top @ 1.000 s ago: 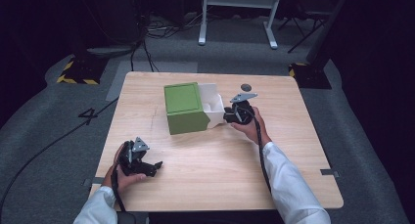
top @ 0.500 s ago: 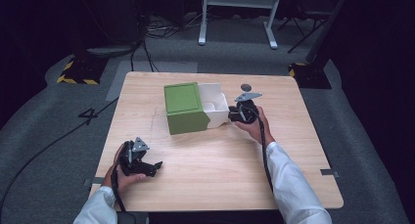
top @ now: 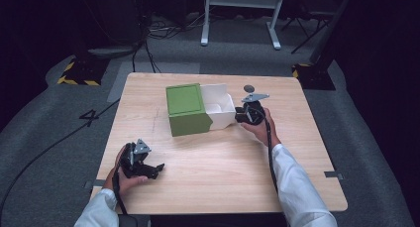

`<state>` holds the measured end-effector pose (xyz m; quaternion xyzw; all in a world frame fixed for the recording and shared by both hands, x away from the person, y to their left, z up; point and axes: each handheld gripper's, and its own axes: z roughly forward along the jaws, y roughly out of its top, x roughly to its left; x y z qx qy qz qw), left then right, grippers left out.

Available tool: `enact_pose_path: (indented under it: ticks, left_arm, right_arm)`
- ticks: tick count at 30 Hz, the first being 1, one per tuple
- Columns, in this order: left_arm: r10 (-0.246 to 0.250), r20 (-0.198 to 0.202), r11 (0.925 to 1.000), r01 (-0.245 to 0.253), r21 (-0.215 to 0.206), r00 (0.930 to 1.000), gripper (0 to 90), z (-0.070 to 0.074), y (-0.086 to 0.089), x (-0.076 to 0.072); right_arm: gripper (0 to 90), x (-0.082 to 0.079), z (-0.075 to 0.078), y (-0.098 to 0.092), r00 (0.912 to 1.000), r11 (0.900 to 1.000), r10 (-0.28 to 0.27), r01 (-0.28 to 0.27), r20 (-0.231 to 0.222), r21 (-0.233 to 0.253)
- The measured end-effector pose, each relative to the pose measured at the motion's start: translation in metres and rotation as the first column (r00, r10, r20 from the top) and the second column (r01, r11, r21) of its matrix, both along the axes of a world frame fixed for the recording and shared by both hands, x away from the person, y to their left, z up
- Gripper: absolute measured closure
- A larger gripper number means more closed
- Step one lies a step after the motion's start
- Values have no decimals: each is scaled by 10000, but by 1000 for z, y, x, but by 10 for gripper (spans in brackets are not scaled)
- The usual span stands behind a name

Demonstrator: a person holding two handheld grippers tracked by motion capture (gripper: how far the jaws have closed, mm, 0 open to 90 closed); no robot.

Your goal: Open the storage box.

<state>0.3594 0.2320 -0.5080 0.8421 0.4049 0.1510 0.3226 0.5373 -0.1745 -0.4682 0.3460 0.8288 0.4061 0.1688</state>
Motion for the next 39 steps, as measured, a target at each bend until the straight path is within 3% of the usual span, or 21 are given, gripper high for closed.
enact_pose_path:
  ticks: [25,31,39]
  left_arm:
    - [-7,3,10000,7,6,10000,4,0,0,0]
    - [-5,2,10000,5,5,10000,4,0,0,0]
    - [-5,2,10000,5,4,10000,4,0,0,0]
  right_arm:
    - [602,4,-2,-12,9996,9995,-287,288,-65,89]
    - [577,4,-1,-13,9995,9995,-308,308,-53,58]
    - [466,1,8,-24,9981,9973,-600,594,110,442]
